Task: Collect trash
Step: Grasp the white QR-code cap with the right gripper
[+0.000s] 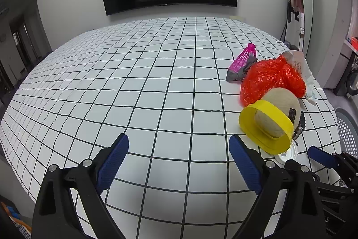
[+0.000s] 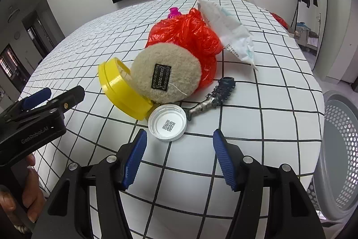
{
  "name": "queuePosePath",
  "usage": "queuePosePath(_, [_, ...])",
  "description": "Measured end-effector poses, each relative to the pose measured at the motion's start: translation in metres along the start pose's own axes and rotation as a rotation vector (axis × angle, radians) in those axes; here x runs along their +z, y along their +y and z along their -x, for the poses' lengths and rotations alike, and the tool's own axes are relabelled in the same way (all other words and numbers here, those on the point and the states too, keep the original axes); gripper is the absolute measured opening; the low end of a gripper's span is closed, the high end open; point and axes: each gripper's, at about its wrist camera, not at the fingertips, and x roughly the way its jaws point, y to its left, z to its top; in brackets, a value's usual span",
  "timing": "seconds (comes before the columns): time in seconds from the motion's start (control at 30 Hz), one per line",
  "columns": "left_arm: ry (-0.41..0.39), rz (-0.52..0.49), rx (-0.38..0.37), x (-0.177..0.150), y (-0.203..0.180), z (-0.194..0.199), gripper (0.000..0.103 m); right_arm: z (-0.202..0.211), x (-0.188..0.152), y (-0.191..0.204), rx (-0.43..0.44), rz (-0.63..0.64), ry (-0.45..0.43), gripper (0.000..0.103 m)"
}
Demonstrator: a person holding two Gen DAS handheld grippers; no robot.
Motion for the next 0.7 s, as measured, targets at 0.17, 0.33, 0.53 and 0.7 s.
queuePosePath(0.17, [0.002,0.006,-0.008,0.0,0.003,-0.001,0.09,-0.009,0.005,0.006,-0.022,0.023,0.017,0.059])
queuePosePath(0.33, [0.002,0.011,-0.012,0.0,0.006,-0.002,0.09,-0.013,0.008,0.014,-0.046,0.051,0.018,0.059])
queuePosePath(0.53, [-0.001,0.019,-0.017,0.0,0.008,0.001,0.09,-0.016,0.008,0.027,-0.089,0.103,0.007,0.05])
queuePosePath(0.7, [0.0,0.019,-0.023,-0.001,0.009,0.004,0.09,-0.016,0.007,0.026,-0.079,0.103,0.002,0.044])
